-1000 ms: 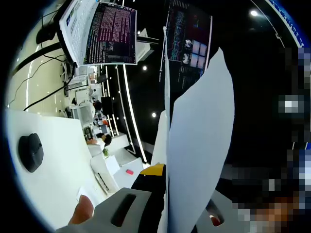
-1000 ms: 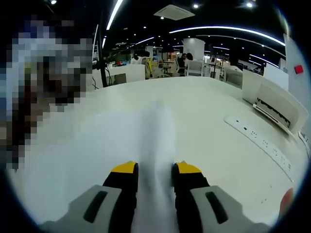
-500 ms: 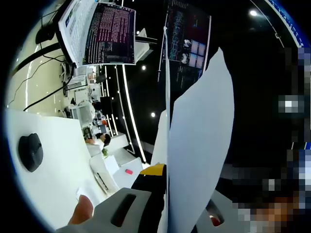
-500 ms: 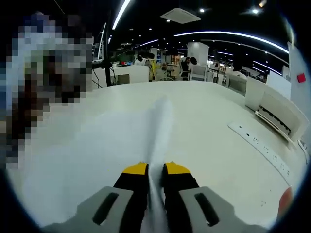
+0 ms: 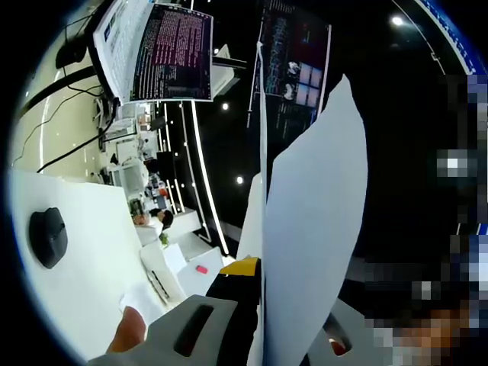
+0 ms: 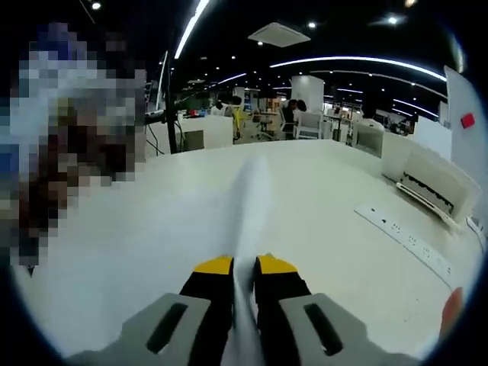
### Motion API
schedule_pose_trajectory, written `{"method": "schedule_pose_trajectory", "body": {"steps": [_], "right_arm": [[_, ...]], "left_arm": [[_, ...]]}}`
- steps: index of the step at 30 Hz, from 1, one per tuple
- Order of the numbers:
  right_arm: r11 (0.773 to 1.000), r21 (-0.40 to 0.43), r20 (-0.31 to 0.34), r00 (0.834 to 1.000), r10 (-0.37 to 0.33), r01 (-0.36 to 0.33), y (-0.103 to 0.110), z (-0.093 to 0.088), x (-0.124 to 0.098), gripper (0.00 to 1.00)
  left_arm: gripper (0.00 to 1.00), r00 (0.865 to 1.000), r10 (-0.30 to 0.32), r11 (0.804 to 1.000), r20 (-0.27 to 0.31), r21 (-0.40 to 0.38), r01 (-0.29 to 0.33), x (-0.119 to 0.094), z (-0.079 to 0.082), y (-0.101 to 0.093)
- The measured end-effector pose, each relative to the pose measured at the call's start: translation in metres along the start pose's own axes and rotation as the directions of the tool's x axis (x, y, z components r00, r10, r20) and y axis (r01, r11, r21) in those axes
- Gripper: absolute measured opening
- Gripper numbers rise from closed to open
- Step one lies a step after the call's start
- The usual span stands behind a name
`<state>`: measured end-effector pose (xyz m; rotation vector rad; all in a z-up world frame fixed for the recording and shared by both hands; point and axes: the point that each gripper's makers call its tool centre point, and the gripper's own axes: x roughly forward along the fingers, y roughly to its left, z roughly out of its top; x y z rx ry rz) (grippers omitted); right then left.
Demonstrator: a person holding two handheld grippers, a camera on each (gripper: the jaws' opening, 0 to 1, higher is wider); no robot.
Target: Organize the stack of printing papers by aligning and flattening the scattered papers on the table
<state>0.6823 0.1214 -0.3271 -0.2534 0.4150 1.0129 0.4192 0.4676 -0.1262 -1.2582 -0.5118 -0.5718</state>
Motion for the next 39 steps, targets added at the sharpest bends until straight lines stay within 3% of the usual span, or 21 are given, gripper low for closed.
{"method": "schedule_pose_trajectory", "body": {"steps": [15,20,22,28,35,39], "right_arm": [[0.998,-0.056,0.165,0.986,-0.010,0.019,0.030,0.064,-0.080,0.06],[0.998,-0.056,0.250,0.968,-0.026,0.041,0.039,0.092,-0.128,0.05],[0.998,-0.055,0.273,0.962,-0.025,0.041,0.046,0.103,-0.145,0.05],[0.994,-0.110,0.365,0.930,0.032,0.009,0.092,0.141,-0.198,0.05],[0.978,-0.210,0.379,0.922,0.082,0.000,0.152,0.155,-0.234,0.05],[0.972,-0.237,0.393,0.913,0.105,-0.010,0.175,0.162,-0.247,0.05]], "left_arm": [[0.05,1.000,0.011,0.999,-0.012,-0.034,-0.011,-0.004,-0.023,0.009],[0.05,0.999,0.037,0.997,-0.035,-0.067,-0.039,-0.004,-0.043,0.023],[0.05,0.997,0.054,0.995,-0.055,-0.082,-0.058,-0.003,-0.059,0.030],[0.05,0.993,0.062,0.989,-0.102,-0.130,-0.075,0.006,-0.098,0.043],[0.05,0.986,0.071,0.981,-0.149,-0.168,-0.096,0.008,-0.135,0.053],[0.05,0.982,0.088,0.977,-0.167,-0.178,-0.118,0.006,-0.148,0.060]]}}
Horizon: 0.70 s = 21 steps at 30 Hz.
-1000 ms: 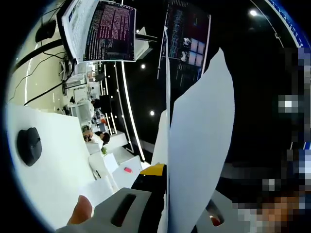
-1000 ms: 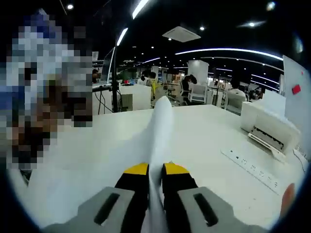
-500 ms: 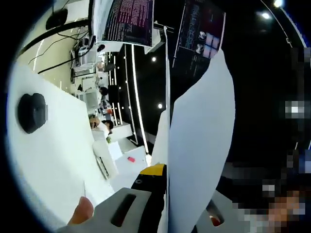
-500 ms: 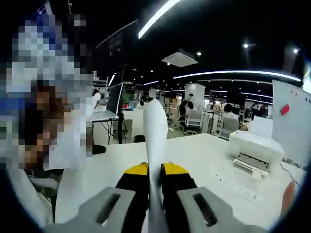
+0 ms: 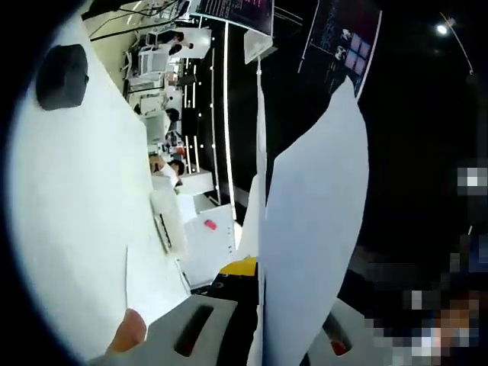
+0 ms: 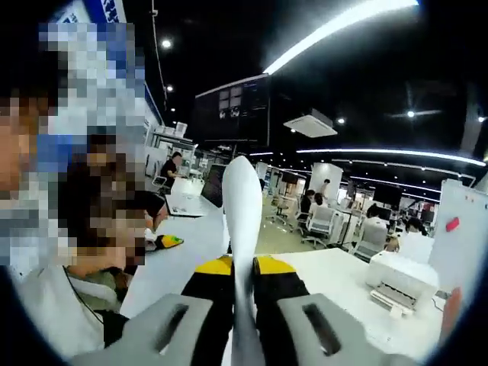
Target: Organize the stack of printing papers by aligning and flattening the scattered papers on the table
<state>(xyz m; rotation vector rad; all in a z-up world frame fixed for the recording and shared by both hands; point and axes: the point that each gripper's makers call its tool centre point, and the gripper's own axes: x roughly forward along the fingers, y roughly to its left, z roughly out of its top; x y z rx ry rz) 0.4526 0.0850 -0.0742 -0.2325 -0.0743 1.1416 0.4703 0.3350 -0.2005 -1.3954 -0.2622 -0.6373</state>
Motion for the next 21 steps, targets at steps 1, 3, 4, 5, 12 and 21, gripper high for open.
{"method": "schedule_pose_trajectory", "body": {"steps": [1,3,4,5,12,21], "right_arm": [[1.000,-0.003,0.003,1.000,0.004,-0.004,0.004,0.003,-0.001,0.05],[1.000,-0.022,0.019,1.000,0.019,-0.019,0.014,0.013,-0.004,0.05],[0.999,-0.019,0.032,0.999,0.029,-0.029,0.020,0.020,-0.004,0.05],[0.999,-0.021,0.039,0.998,0.045,-0.044,0.027,0.025,-0.005,0.04],[0.988,0.067,0.121,0.984,0.131,-0.140,0.064,0.045,0.002,0.04],[0.951,0.227,0.167,0.970,0.175,-0.211,0.067,0.023,0.026,0.04]], "left_arm": [[0.05,1.000,0.006,1.000,-0.004,-0.007,-0.006,0.001,-0.002,0.003],[0.05,1.000,0.012,1.000,-0.008,-0.010,-0.012,0.001,-0.008,0.005],[0.05,1.000,0.015,1.000,-0.008,-0.011,-0.015,0.002,-0.010,0.006],[0.05,1.000,0.017,1.000,-0.009,-0.010,-0.017,0.003,-0.011,0.008],[0.05,0.999,0.032,0.999,-0.041,-0.039,-0.034,0.007,-0.033,0.018],[0.05,0.998,0.028,0.996,-0.057,-0.083,-0.033,0.004,-0.045,0.019]]}}
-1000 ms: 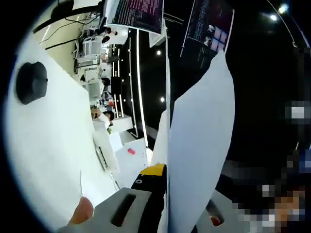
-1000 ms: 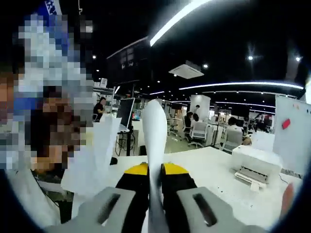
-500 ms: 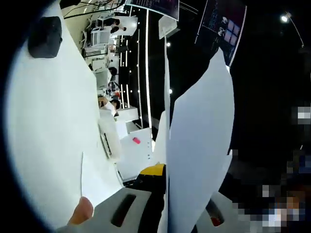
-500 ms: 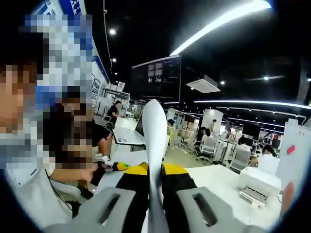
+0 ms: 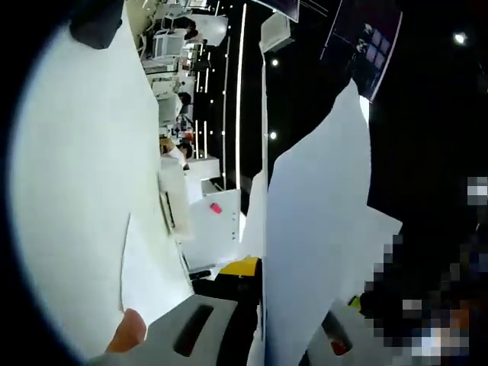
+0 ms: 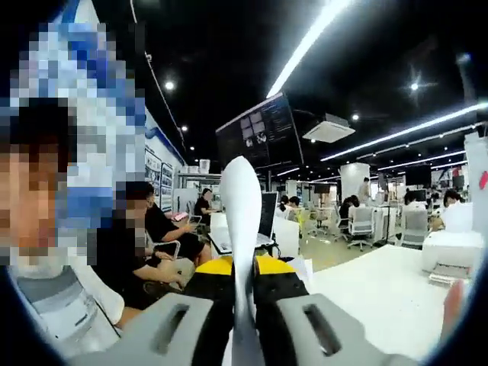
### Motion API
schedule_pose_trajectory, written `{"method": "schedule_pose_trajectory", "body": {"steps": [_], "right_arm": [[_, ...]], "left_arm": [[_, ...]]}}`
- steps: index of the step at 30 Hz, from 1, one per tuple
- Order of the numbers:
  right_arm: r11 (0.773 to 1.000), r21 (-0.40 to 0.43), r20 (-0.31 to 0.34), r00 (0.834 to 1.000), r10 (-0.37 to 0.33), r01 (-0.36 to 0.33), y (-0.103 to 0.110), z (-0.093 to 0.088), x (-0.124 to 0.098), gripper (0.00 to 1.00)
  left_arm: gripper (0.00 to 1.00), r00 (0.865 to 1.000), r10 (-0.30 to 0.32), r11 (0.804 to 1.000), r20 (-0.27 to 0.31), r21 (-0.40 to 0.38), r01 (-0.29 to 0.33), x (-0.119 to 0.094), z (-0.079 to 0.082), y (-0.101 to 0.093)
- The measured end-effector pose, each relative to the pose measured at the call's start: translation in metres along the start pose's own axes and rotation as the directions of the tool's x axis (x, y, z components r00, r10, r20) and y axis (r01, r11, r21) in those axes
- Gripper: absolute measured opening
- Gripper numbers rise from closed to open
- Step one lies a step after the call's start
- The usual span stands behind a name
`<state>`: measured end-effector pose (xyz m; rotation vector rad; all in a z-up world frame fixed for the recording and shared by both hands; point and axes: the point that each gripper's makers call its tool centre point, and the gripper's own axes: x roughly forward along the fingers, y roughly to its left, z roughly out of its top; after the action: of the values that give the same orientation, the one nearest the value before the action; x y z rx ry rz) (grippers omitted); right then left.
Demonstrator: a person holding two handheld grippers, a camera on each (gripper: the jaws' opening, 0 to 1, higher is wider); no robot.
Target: Organize the stack of printing papers by aligning and flattening the scattered papers on the table
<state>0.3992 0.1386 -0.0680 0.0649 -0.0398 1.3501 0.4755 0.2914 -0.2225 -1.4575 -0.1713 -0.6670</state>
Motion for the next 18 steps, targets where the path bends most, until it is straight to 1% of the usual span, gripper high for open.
{"method": "schedule_pose_trajectory", "body": {"steps": [2,5,7,9,10,12,13,14,16,17,18], "right_arm": [[0.999,0.036,-0.014,1.000,0.008,-0.008,-0.003,-0.010,0.003,0.04],[0.999,0.050,-0.025,1.000,0.006,-0.005,-0.010,-0.026,0.009,0.04],[0.995,0.104,-0.017,1.000,0.000,0.002,-0.015,-0.033,0.012,0.04],[0.993,0.117,-0.016,1.000,-0.010,0.012,-0.024,-0.040,0.015,0.04],[0.988,0.150,-0.020,0.999,-0.030,0.032,-0.029,-0.046,0.016,0.04],[0.986,0.162,-0.023,0.999,-0.038,0.041,-0.040,-0.054,0.018,0.04],[0.981,0.180,-0.025,0.998,-0.062,0.065,-0.048,-0.058,0.017,0.04],[0.980,0.183,-0.031,0.997,-0.077,0.081,-0.056,-0.061,0.017,0.04],[0.971,0.214,-0.039,0.994,-0.099,0.105,-0.067,-0.067,0.016,0.04],[0.972,0.205,-0.032,0.993,-0.112,0.116,-0.072,-0.068,0.016,0.04],[0.971,0.200,-0.046,0.991,-0.125,0.132,-0.076,-0.072,0.015,0.04]], "left_arm": [[0.05,1.000,0.000,1.000,-0.005,0.000,0.000,-0.001,-0.002,0.000],[0.05,1.000,-0.001,1.000,-0.009,0.000,0.001,-0.003,-0.004,-0.001],[0.05,1.000,-0.004,1.000,-0.013,-0.008,0.004,-0.005,-0.008,-0.002],[0.05,1.000,-0.010,1.000,-0.018,-0.018,0.009,-0.007,-0.013,-0.004],[0.05,1.000,-0.016,1.000,-0.021,-0.019,0.016,-0.007,-0.015,-0.006],[0.05,0.999,-0.022,1.000,-0.024,-0.015,0.022,-0.009,-0.018,-0.007],[0.05,0.999,-0.023,1.000,-0.028,-0.010,0.023,-0.009,-0.019,-0.007],[0.05,0.999,-0.024,1.000,-0.032,-0.009,0.023,-0.010,-0.019,-0.007],[0.06,0.999,-0.027,1.000,-0.036,-0.016,0.027,-0.010,-0.020,-0.007],[0.06,0.999,-0.033,0.999,-0.036,-0.019,0.032,-0.010,-0.020,-0.008],[0.06,0.999,-0.037,0.999,-0.038,-0.017,0.036,-0.010,-0.020,-0.008]]}}
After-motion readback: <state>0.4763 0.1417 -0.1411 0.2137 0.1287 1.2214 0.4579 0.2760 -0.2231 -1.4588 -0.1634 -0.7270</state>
